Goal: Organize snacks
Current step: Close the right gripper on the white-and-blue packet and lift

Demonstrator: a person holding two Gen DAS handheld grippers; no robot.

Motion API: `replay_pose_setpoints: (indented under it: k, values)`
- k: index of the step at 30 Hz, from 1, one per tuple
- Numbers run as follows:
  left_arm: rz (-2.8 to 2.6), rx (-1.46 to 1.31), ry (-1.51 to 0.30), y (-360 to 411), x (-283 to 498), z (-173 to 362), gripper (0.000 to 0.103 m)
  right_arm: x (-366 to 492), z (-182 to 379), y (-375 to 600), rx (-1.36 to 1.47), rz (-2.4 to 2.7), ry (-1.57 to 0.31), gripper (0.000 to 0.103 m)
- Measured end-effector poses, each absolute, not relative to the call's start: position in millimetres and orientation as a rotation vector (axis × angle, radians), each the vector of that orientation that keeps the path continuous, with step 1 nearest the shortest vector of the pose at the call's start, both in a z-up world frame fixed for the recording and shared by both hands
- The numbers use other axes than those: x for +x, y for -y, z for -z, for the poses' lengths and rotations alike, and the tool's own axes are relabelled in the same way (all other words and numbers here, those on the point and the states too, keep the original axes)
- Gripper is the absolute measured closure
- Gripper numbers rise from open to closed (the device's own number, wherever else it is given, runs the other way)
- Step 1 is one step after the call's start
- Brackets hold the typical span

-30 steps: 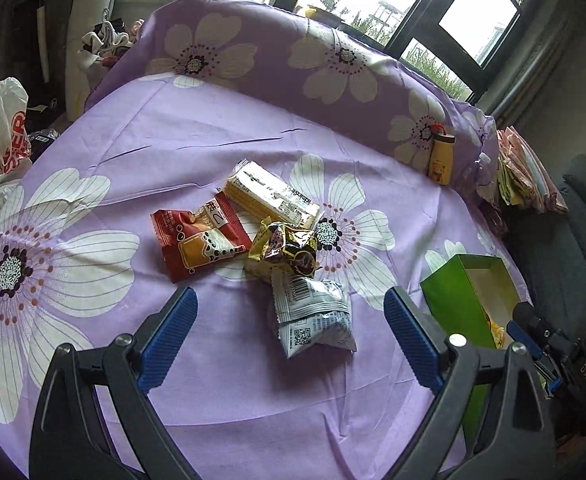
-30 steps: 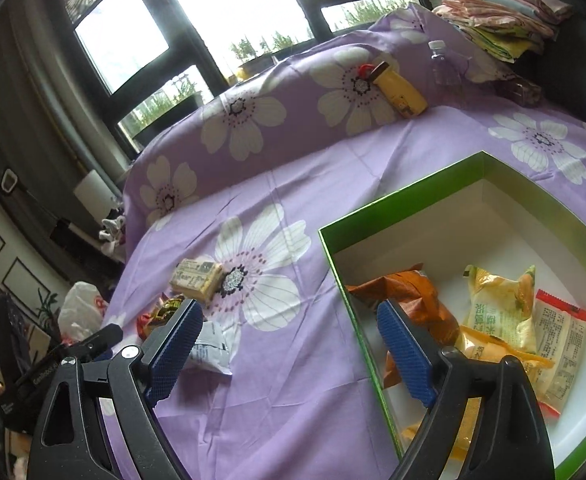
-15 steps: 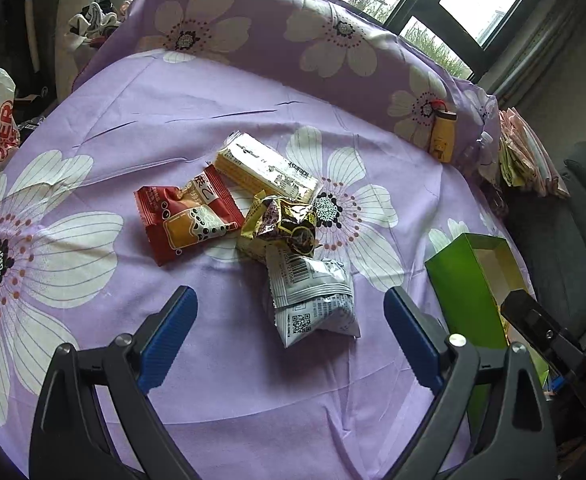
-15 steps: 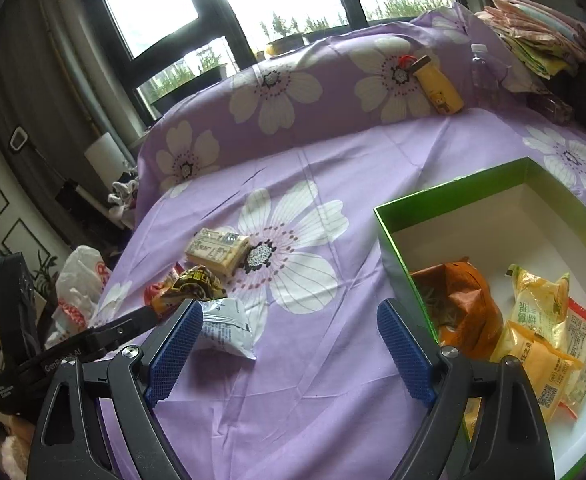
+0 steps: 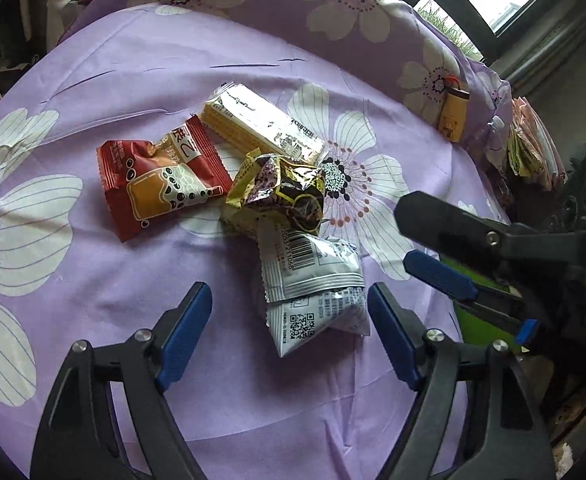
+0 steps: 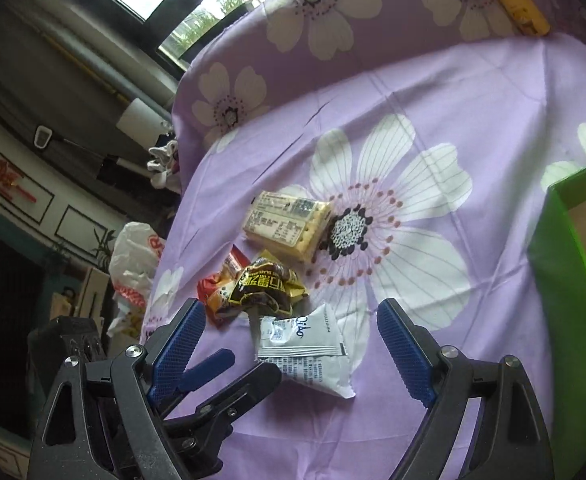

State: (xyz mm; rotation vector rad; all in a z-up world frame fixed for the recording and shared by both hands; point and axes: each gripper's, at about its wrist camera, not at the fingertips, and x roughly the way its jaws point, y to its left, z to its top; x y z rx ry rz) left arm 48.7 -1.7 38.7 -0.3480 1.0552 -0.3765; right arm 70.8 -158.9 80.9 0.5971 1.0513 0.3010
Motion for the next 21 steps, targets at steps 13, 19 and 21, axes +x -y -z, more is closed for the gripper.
replay_pose_setpoints:
  k: [13, 19, 21]
  values:
    - [0.446, -0.328, -1.06, 15, 39, -37, 0.058, 73, -43, 139, 0.603, -0.38, -1.185, 0.037]
    - [0.468, -0.266, -0.995, 25, 29, -48, 0.061, 62, -51, 144, 0.616, -0.406, -1.155, 0.039]
    - [0.482, -0.249, -0.969, 27, 25, -54, 0.061, 59, -59, 144, 0.6, -0.407, -1.135, 0.039]
